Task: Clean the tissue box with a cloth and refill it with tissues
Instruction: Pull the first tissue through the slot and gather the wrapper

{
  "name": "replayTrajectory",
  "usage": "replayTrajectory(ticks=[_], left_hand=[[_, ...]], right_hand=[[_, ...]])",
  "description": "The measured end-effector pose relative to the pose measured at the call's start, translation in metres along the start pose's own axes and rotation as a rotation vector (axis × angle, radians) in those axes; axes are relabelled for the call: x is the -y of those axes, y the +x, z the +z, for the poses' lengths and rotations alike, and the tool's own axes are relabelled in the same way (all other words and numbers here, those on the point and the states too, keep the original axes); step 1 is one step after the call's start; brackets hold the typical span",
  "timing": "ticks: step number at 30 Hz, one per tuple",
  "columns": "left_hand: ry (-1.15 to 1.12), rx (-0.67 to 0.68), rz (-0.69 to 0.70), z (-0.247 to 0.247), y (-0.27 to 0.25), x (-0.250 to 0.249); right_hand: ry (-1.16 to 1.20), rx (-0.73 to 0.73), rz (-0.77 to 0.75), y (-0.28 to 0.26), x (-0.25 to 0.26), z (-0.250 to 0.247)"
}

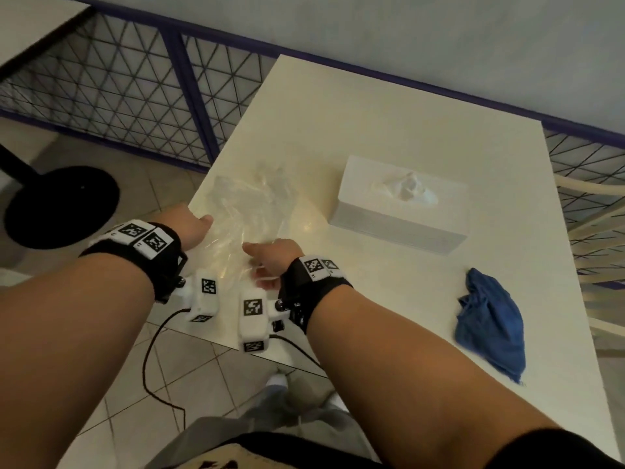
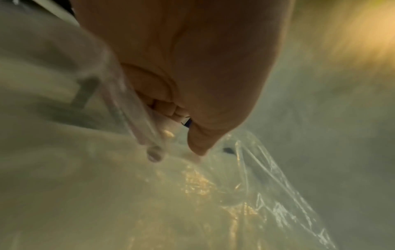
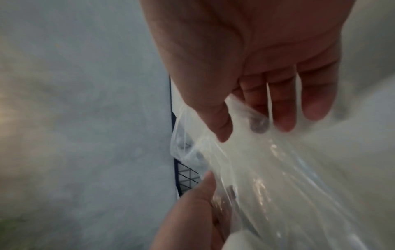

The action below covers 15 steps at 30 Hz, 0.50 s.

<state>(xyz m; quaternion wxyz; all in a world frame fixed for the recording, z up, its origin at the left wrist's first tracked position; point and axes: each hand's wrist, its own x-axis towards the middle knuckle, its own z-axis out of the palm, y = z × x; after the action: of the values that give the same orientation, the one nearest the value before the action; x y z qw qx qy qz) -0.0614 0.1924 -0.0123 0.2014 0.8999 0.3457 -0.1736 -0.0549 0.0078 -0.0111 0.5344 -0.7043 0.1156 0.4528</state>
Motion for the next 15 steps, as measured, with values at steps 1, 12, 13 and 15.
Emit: replayTrajectory(ticks=[1, 12, 13, 15], left_hand=[[-0.053, 0.008, 0.013, -0.005, -0.002, -0.004], [-1.099, 0.513, 0.44, -0.017, -0.061, -0.12], [-1.057, 0.515, 0.465, -0.011, -0.067, -0.132], [-1.013, 0.488, 0.497, 0.0, -0.079, -0.154]], right_hand=[[0.018, -0.024, -0.046, -0.002, 0.005, -0.005], [0.447, -0.296, -0.427, -0.067, 0.036, -0.136], [0.469, -0.335, -0.421, -0.07, 0.033, -0.147], [0.464, -0.375, -0.388, -0.077, 0.026, -0.168]])
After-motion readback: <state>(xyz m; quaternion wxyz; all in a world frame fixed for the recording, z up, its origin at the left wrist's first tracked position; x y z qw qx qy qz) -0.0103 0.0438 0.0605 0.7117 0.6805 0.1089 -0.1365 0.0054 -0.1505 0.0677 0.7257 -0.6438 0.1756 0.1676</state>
